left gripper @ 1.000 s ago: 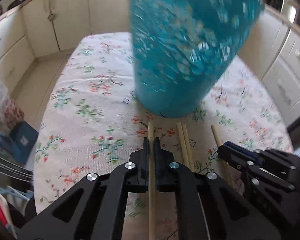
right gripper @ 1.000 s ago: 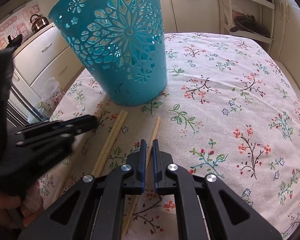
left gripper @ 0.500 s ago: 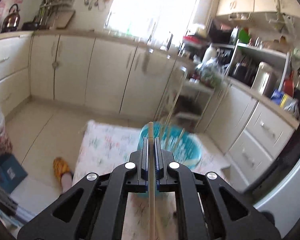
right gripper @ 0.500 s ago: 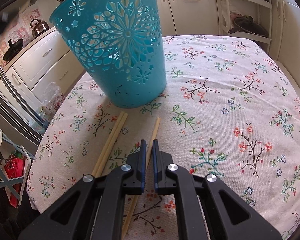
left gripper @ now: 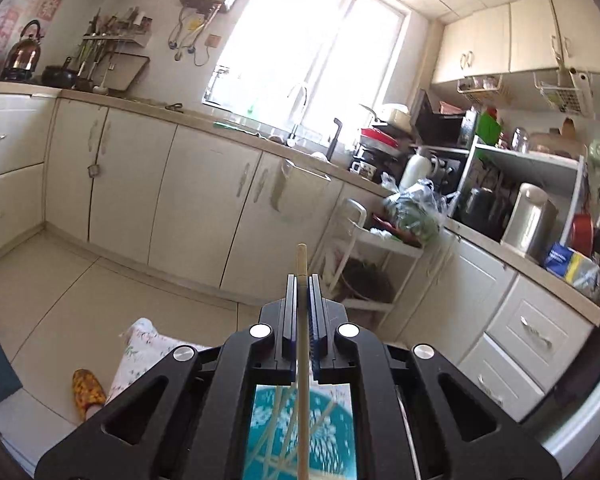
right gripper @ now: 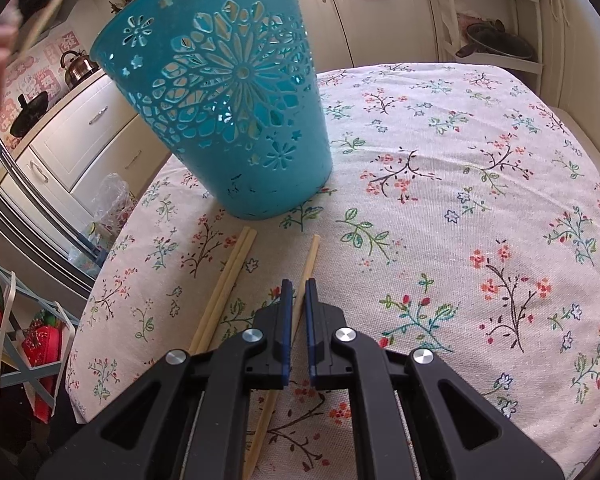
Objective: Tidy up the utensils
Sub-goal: 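Hold the stick over the teal basket and open the left gripper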
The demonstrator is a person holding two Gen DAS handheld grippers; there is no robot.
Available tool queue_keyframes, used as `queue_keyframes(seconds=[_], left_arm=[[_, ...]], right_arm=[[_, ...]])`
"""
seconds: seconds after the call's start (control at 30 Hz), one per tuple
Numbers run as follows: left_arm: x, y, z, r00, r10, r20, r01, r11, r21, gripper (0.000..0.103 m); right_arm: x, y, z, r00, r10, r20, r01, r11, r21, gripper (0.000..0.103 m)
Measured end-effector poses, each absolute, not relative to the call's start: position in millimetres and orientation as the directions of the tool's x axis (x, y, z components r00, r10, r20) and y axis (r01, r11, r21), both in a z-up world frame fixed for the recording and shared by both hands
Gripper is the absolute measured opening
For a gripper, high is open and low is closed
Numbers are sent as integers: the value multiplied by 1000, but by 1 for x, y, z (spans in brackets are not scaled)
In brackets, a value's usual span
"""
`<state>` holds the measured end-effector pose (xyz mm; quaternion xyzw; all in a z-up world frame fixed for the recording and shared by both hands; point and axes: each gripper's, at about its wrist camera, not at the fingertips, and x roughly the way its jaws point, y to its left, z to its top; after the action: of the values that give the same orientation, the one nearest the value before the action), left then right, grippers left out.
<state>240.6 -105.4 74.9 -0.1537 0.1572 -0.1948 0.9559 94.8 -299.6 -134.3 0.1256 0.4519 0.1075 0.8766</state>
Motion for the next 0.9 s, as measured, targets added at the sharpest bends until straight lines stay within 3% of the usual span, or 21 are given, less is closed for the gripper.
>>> queue_keyframes(seconds=[0.33,0.53,0.77,0.87,0.9], left_arm=[[273,-112,50,896,-373,-240,275,891,-360,5],[270,-122,40,882,-377,-285,294,909,-294,5],[259,-133,26,822,-405,-400,352,914,-202,7],[246,-123,25,816,-400,-418,351,917,-192,20],[241,-118,25,821,-394,-413,341,919,-197,31]], right_arm=[[96,-305,-135,563,330,-758,-66,932,356,7],[97,-307,-135,562,337,-755,-62,928,368,7],[97,-307,-135,560,342,-754,-62,926,373,7],[97,-307,-135,561,342,-754,-62,926,374,7],[97,-307,-135,561,341,-754,-62,926,372,7]])
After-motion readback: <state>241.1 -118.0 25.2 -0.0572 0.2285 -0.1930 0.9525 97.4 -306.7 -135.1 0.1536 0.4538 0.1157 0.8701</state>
